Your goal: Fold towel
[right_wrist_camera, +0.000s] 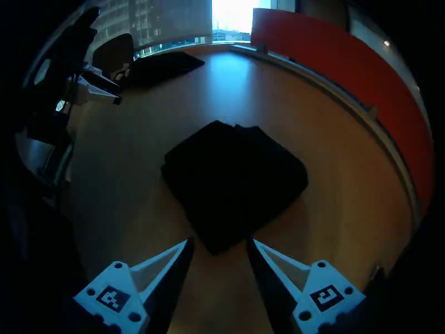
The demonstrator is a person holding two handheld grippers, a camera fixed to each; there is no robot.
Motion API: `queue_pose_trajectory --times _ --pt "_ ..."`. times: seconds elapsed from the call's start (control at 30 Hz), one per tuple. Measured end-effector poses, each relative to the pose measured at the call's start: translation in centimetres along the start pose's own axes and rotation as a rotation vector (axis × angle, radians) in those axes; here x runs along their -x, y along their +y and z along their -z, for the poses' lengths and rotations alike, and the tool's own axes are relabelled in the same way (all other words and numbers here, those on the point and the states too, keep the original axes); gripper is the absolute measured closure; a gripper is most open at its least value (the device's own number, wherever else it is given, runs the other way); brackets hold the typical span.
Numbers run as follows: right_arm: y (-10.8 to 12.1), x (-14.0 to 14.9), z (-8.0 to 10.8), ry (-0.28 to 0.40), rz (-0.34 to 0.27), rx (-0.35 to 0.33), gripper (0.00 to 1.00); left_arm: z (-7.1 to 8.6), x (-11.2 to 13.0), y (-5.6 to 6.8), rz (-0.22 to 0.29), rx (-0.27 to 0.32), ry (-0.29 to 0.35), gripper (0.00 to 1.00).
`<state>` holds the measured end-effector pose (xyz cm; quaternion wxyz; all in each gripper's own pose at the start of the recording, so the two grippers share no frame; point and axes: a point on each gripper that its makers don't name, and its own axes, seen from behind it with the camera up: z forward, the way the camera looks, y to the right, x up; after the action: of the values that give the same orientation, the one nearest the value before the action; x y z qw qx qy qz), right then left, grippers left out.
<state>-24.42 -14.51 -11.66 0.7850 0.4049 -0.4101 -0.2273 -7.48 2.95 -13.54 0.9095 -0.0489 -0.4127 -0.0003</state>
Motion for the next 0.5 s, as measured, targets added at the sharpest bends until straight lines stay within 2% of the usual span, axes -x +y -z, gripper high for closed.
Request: queue_pose_trajectory --times 0.33,0.5 --pt "0.1 0.9 -0.8 -0.008 -0.018 0.018 0.42 0.0 0.1 0.0 0.000 0.002 -0.001 0.23" --pt "0.0 1.2 -1.0 -0.014 -0.020 0.021 0.55 0.0 0.1 -0.1 0.002 0.002 -0.001 0.23"
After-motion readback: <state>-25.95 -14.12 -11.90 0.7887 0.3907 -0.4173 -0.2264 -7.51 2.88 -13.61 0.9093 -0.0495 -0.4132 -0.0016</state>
